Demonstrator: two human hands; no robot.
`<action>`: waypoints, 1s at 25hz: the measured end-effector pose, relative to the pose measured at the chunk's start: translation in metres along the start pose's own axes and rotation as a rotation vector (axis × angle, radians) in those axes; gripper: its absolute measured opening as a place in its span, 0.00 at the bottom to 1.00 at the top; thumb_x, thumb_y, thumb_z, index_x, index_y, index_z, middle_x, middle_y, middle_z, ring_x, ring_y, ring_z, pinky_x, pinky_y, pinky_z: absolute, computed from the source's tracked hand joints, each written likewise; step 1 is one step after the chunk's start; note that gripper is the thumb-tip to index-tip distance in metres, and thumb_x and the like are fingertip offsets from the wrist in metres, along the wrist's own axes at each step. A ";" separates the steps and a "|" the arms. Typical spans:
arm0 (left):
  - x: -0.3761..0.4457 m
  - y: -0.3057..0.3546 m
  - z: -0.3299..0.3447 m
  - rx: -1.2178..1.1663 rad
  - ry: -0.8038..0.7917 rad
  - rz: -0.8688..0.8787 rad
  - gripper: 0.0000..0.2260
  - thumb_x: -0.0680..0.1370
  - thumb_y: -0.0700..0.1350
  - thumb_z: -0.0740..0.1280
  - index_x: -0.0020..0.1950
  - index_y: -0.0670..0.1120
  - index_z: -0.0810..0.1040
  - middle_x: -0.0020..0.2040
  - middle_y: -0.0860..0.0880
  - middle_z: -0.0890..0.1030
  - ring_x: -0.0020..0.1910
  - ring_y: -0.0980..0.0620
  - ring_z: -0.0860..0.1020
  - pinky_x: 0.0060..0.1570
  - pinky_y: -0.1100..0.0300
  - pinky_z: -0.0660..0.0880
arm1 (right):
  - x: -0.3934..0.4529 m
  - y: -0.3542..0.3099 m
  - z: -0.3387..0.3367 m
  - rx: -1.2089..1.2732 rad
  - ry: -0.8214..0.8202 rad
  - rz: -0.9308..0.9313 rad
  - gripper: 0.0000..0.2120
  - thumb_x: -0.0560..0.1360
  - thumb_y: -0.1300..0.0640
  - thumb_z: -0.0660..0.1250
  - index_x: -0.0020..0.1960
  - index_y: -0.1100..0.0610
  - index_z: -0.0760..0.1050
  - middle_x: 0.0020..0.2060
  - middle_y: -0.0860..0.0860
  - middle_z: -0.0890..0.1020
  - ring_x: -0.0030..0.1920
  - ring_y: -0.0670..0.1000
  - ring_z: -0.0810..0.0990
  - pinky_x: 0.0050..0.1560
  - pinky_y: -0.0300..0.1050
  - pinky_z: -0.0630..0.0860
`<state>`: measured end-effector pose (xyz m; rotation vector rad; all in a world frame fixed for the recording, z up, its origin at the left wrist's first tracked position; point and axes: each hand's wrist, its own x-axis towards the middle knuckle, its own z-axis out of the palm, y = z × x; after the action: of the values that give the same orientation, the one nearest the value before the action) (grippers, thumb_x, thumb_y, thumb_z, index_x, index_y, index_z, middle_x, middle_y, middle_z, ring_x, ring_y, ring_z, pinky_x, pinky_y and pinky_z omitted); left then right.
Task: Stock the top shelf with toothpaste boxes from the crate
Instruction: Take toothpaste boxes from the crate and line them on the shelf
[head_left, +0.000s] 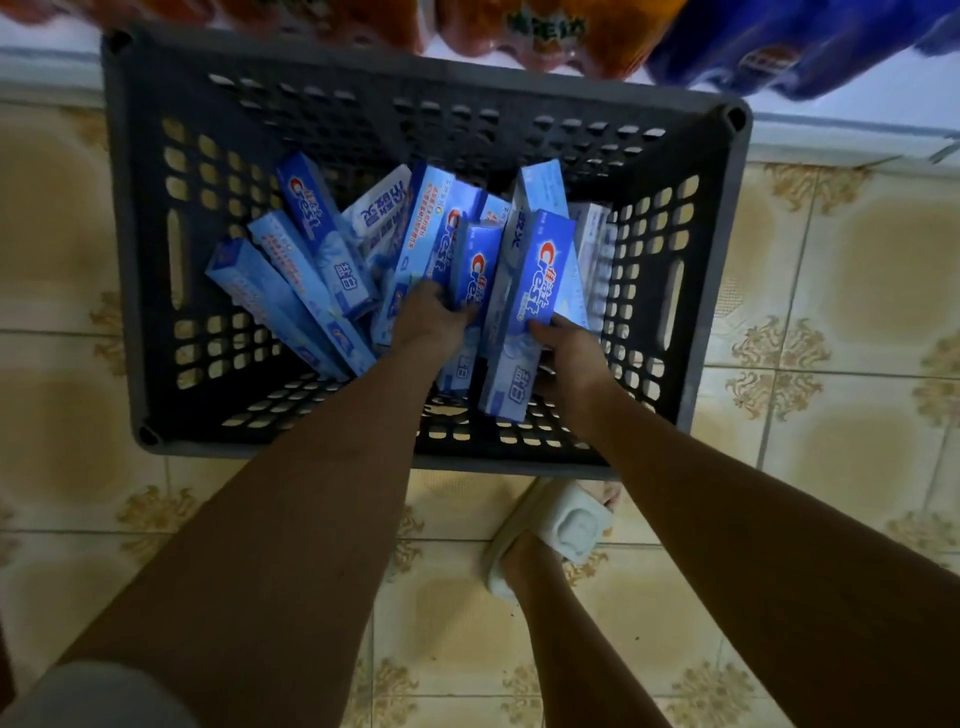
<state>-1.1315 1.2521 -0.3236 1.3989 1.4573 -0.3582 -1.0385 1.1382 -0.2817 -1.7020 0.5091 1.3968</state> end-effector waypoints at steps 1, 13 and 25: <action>0.002 0.003 0.000 0.014 -0.004 -0.001 0.17 0.75 0.47 0.72 0.60 0.42 0.74 0.55 0.47 0.78 0.54 0.48 0.77 0.52 0.53 0.74 | -0.002 -0.005 -0.003 0.004 -0.012 0.026 0.07 0.79 0.62 0.61 0.46 0.52 0.75 0.43 0.52 0.80 0.45 0.54 0.78 0.56 0.55 0.74; -0.031 0.008 -0.053 -0.716 -0.098 0.022 0.16 0.80 0.44 0.66 0.67 0.49 0.68 0.64 0.49 0.77 0.54 0.47 0.81 0.53 0.47 0.79 | -0.045 -0.029 -0.007 -0.026 -0.074 0.013 0.30 0.69 0.49 0.66 0.67 0.60 0.69 0.53 0.62 0.82 0.49 0.59 0.80 0.57 0.58 0.77; -0.255 0.131 -0.256 -1.114 -0.226 0.039 0.16 0.80 0.41 0.66 0.67 0.42 0.70 0.59 0.42 0.80 0.50 0.43 0.83 0.45 0.50 0.83 | -0.325 -0.168 0.036 -0.338 0.029 -0.318 0.21 0.70 0.53 0.77 0.58 0.57 0.73 0.49 0.56 0.82 0.46 0.55 0.82 0.46 0.49 0.82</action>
<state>-1.1908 1.3483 0.0435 0.4550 1.1194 0.3024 -1.0277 1.1951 0.0814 -1.9719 0.0093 1.2757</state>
